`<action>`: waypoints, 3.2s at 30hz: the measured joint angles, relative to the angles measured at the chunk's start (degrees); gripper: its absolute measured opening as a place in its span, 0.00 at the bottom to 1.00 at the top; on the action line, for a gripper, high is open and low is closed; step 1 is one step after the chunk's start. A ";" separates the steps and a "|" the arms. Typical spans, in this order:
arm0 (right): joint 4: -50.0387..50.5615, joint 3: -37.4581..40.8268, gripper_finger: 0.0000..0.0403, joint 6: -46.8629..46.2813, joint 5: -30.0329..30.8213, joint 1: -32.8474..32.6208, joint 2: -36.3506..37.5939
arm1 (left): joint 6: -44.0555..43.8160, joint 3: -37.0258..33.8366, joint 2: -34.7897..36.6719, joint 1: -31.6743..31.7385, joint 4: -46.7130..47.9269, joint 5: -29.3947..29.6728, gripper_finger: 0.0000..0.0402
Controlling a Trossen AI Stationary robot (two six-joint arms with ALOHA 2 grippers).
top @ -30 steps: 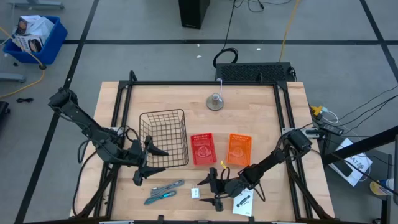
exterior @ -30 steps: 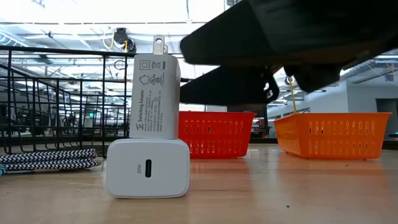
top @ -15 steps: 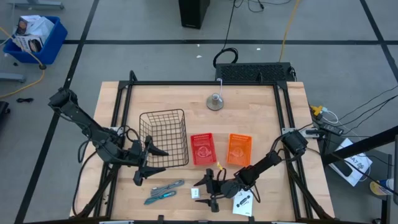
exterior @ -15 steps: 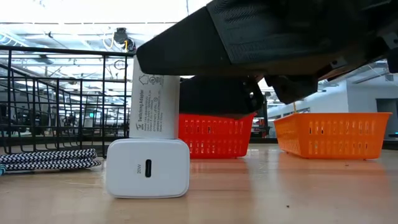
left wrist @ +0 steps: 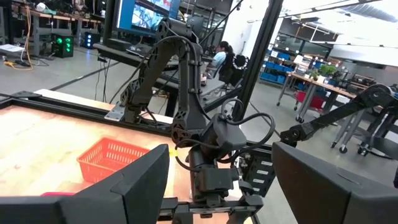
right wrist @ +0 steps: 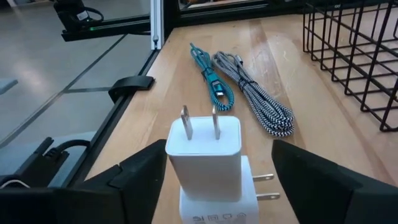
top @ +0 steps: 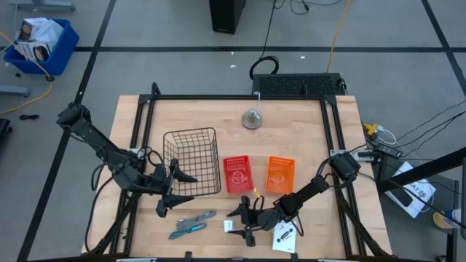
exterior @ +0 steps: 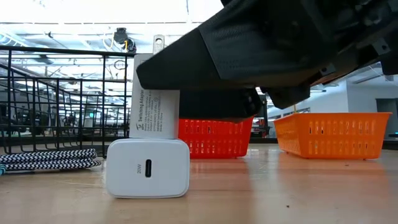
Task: Pick and place items into bin
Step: Put the white charger adapter into the red basket
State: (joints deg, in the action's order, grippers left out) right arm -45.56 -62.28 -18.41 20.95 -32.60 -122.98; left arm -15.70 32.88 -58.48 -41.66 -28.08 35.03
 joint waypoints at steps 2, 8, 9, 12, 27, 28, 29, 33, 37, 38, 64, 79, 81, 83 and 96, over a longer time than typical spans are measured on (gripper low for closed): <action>0.35 0.00 0.65 0.00 0.00 0.00 0.00 | 0.00 0.00 0.00 -0.01 0.02 0.00 0.73; 0.40 0.02 0.53 0.00 0.00 0.02 0.00 | 0.02 0.00 0.00 -0.01 0.00 0.00 0.73; 0.40 0.02 0.51 -0.01 -0.01 0.02 0.00 | 0.02 0.00 0.00 0.01 0.00 0.00 0.73; 0.40 0.02 0.45 0.00 -0.10 0.02 0.00 | -0.02 0.00 0.00 0.01 0.02 0.00 0.73; -0.09 0.02 0.40 0.58 -0.16 0.02 0.02 | -0.04 0.00 0.00 0.01 0.07 0.02 0.73; -0.52 0.04 0.40 1.23 -0.21 0.02 0.02 | 0.02 0.00 0.00 -0.01 0.07 0.02 0.73; -1.09 0.04 0.39 1.69 -0.22 0.02 0.00 | 0.15 0.00 0.00 -0.01 0.07 0.02 0.73; -0.88 0.04 0.37 2.83 -0.22 -0.09 1.46 | 0.10 0.00 0.00 0.00 0.04 0.02 0.73; 2.30 0.04 0.39 3.62 -0.07 -0.22 3.85 | 0.17 0.00 0.00 0.01 0.09 0.04 0.73; 3.44 0.04 0.40 3.68 0.21 -0.24 4.44 | 0.17 0.00 0.00 0.01 0.07 0.04 0.73; 23.22 0.04 0.39 6.07 13.79 6.92 16.46 | 0.07 0.00 0.00 -0.01 0.00 0.04 0.73; 30.70 0.04 0.39 4.25 13.53 13.81 16.44 | -0.04 0.00 0.00 -0.01 0.02 0.04 0.73; 31.96 0.04 0.38 3.40 13.49 14.36 16.44 | -0.04 0.00 -0.02 0.00 0.02 0.04 0.73; 34.06 0.04 0.38 1.59 13.45 14.99 16.44 | -0.07 0.00 -0.01 0.01 0.02 0.04 0.73; 38.42 0.04 0.38 -5.12 6.88 19.89 16.44 | -0.01 0.00 -0.01 0.01 0.01 0.04 0.73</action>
State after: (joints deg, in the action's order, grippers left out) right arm -7.15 -62.24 -23.53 27.83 -12.71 -106.54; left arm -15.71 32.88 -58.48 -41.65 -28.07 35.07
